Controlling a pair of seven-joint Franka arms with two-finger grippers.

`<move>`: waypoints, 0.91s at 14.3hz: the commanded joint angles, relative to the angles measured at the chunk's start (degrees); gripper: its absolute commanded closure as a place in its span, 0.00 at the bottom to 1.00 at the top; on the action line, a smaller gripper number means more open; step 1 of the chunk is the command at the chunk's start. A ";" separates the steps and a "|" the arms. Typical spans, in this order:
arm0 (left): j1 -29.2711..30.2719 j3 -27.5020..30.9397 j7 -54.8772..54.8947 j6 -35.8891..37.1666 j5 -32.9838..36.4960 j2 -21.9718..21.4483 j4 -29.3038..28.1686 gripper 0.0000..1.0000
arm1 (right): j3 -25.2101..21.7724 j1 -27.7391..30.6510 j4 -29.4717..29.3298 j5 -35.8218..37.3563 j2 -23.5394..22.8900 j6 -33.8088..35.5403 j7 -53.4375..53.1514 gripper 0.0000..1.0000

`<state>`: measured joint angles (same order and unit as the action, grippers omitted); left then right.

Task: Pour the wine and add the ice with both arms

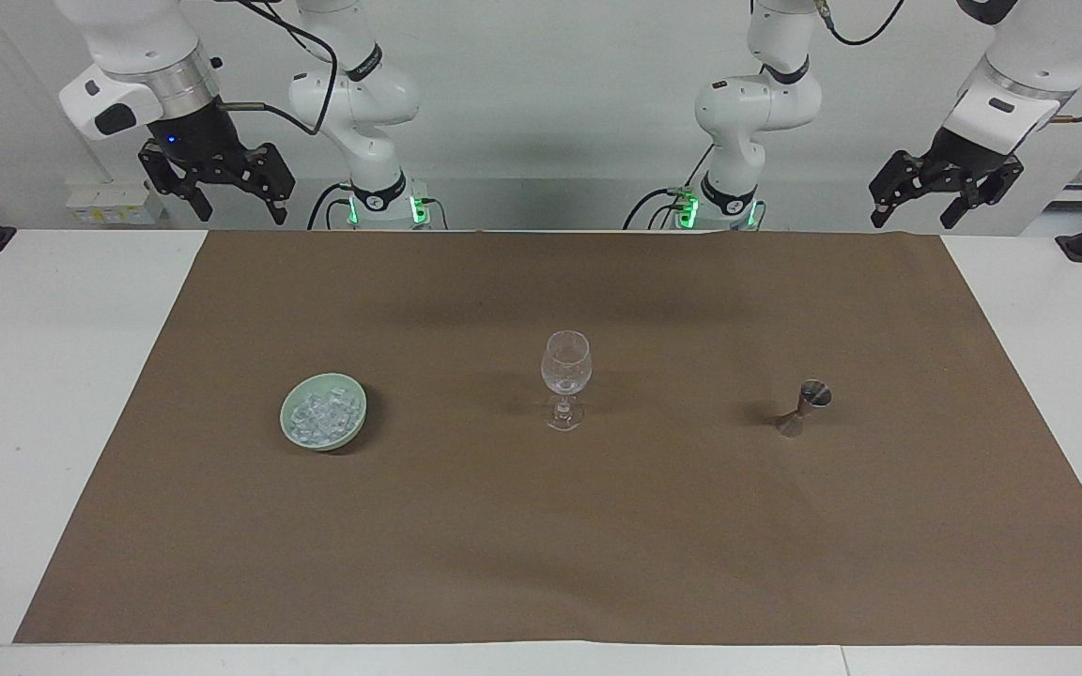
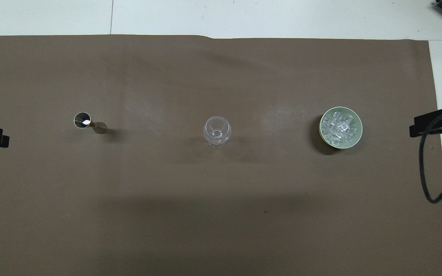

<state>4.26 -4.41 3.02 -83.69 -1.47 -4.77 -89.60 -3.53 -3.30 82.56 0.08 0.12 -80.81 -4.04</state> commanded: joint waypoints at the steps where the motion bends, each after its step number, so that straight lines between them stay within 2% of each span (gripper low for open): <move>1: 0.57 -0.16 0.85 0.19 0.50 -0.16 0.21 0.00 | 0.10 1.02 -1.17 -2.01 -0.74 0.48 0.70 0.00; 13: -0.48 -0.43 0.06 1.24 0.15 1.34 0.57 0.00 | 0.01 1.02 -0.91 -1.84 -0.47 0.48 0.78 0.00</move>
<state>4.11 -4.81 3.02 -83.02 -1.47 -3.80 -89.63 -3.57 -3.24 82.56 0.08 0.12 -80.81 -4.04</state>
